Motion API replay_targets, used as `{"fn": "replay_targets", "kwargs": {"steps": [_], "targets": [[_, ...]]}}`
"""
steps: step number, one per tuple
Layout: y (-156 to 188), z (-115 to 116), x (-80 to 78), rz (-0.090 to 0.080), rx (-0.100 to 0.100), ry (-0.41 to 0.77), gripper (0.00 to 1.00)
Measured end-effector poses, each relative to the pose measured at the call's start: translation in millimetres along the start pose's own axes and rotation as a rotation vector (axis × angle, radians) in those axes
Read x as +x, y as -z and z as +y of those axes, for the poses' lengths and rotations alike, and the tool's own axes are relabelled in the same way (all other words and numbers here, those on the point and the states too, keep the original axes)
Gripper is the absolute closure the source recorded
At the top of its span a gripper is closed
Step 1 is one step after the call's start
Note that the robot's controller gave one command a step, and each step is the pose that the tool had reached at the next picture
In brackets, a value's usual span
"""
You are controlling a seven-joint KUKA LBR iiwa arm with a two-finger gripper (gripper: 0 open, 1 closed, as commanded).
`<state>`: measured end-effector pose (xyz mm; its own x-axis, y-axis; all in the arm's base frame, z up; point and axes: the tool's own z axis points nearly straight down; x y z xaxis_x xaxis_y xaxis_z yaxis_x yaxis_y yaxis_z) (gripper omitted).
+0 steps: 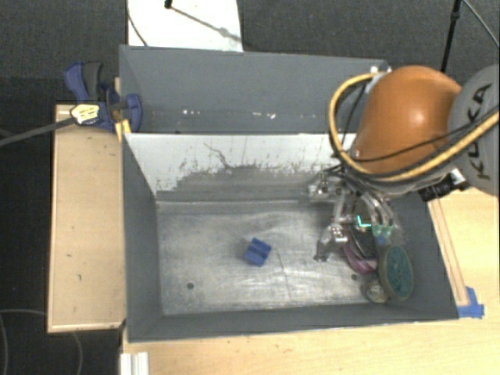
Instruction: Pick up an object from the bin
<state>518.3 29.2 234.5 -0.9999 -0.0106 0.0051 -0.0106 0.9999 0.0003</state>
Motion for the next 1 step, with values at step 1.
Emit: {"fn": "replay_targets", "kwargs": {"steps": [1], "targets": [[-137.3, 76.3, -17.0, -0.001, -0.001, 0.267, 0.0]]}}
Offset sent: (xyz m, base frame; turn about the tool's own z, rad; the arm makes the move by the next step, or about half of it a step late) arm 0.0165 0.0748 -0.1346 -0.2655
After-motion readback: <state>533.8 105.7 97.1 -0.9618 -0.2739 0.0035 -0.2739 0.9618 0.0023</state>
